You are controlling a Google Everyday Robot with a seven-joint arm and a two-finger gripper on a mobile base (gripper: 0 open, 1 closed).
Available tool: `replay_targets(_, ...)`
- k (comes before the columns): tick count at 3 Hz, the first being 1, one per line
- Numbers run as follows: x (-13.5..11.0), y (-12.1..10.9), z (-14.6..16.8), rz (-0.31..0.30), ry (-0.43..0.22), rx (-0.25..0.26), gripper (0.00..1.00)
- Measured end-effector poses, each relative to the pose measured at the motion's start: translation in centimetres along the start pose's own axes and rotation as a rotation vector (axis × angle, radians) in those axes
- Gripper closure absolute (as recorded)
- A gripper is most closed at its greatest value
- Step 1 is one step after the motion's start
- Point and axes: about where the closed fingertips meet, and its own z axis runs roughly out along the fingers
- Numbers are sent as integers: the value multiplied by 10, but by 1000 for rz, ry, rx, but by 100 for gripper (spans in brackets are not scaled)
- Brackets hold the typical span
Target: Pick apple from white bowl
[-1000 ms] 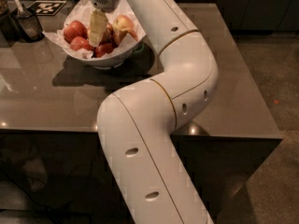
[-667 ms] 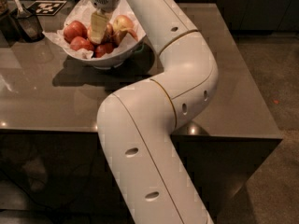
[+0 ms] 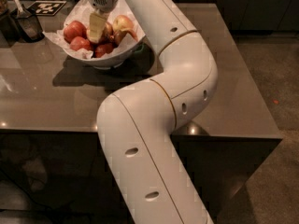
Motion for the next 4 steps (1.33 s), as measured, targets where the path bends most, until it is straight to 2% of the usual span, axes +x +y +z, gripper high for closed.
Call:
replay_targets(1,-1,1,0,-7,0,-2,47)
replay_targets(3,-1,1,0,-7,0,-2,4)
replay_targets(4,-4,-3,5,-7,-15,7,0)
